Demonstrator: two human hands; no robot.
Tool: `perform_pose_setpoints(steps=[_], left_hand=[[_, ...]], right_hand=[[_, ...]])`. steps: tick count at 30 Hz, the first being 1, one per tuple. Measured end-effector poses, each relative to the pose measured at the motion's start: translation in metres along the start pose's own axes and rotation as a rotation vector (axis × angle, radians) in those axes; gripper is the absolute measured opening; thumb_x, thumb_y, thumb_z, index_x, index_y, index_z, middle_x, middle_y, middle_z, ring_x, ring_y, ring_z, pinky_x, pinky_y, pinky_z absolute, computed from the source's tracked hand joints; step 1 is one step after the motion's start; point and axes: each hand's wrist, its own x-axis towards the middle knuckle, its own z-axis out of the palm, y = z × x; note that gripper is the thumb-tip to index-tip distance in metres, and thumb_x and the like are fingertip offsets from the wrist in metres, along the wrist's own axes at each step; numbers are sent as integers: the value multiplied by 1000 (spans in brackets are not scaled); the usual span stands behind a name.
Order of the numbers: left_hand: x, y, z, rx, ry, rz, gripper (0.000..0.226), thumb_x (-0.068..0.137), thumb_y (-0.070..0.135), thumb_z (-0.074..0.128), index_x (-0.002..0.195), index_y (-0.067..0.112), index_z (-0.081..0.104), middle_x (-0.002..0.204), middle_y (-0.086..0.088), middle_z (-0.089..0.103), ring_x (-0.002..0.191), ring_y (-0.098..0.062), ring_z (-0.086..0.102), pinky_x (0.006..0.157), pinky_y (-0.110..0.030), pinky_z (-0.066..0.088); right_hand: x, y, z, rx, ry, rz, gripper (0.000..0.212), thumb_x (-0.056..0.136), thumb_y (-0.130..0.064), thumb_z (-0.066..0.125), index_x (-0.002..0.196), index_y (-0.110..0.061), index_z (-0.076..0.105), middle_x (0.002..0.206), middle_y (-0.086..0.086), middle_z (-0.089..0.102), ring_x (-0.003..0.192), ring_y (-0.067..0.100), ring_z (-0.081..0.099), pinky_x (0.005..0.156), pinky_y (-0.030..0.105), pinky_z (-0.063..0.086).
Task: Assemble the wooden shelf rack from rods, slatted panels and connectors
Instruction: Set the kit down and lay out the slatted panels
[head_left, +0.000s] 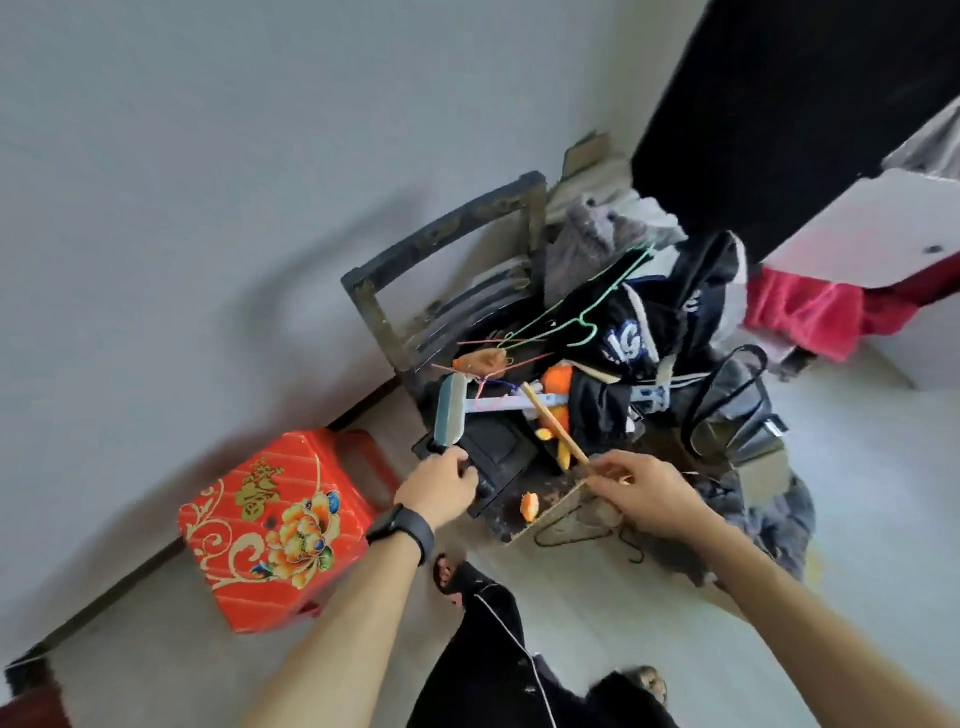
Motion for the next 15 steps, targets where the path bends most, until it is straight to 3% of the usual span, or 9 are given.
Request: perform_pose_setpoints(steps=[3,7,10,12,15], left_hand=[[-28,85,3,89,40,159,42,103,40,43,142,25,50,136,-4,60,123,-28,57,100,-40,49],[-64,204,34,239,88,373,40,103,39,44,139,25,54,135,-5,61,124,-27,56,100,-39,48],[-91,302,80,347,109,502,38,102,41,43,137,29,56,135,-2,61,123,-26,56,99,-41,48],[-116,378,128,393,95,607,38,102,41,43,136,30,56,134,0,61,121,-26,57,98,-41,49],[-155,477,192,455,64,758,38,101,41,44,136,32,56,136,3,60,123,-23,57,100,-41,48]], right_hand=[[-70,37,-53,131,183,-35,9,94,-48,65,103,-45,67,97,-19,67,87,4,63,73,23,47],[-163,116,-95,323,463,-39,3,94,-46,66,94,-49,67,85,-23,67,72,6,65,66,29,55],[-230,188,-116,396,624,-7,3,93,-47,67,92,-50,67,86,-31,65,64,5,64,56,20,51],[-281,248,-130,442,748,25,11,93,-42,69,88,-51,65,82,-24,67,58,2,61,50,14,45],[-342,325,-149,512,874,144,16,93,-35,71,87,-49,63,76,-17,68,58,2,62,53,15,44]])
